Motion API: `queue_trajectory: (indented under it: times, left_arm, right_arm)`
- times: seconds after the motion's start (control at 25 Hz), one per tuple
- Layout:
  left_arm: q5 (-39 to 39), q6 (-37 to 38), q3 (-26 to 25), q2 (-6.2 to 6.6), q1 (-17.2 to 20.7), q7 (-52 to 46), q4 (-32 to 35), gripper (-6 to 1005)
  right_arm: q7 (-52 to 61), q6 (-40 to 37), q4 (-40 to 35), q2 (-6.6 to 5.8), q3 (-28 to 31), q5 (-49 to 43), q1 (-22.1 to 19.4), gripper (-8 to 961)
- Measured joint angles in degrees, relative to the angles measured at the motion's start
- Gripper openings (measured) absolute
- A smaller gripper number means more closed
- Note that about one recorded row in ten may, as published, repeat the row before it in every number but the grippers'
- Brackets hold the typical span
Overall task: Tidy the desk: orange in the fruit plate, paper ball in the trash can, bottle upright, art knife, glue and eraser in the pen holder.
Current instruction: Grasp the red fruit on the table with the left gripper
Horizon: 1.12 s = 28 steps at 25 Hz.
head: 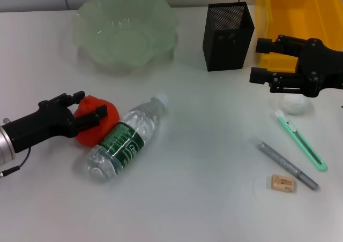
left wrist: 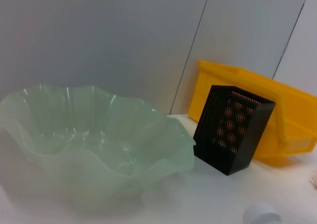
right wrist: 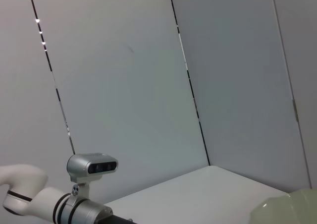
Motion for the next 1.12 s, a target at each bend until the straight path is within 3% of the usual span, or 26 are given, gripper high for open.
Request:
queue_trajectory:
  times: [0.48, 0.92, 1.12]
  left_arm:
    - [0.23, 1.48, -0.21, -0.1, 0.42, -0.42, 0.4, 707]
    - [0.1, 5.23, -3.22, -0.14, -3.68, -1.62, 2.21, 205]
    - [0.35, 4.53, -7.12, -0.01, -2.97, -2.21, 1.98, 281]
  right_arm:
    - [-0.87, -0.05, 0.0, 0.06, 0.1, 0.0, -0.08, 818]
    - [-1.37, -0.59, -0.1, 0.09, 0.55, 0.38, -0.52, 817]
    - [-1.4, -0.66, -0.06, 0.5, 0.52, 0.41, -0.95, 817]
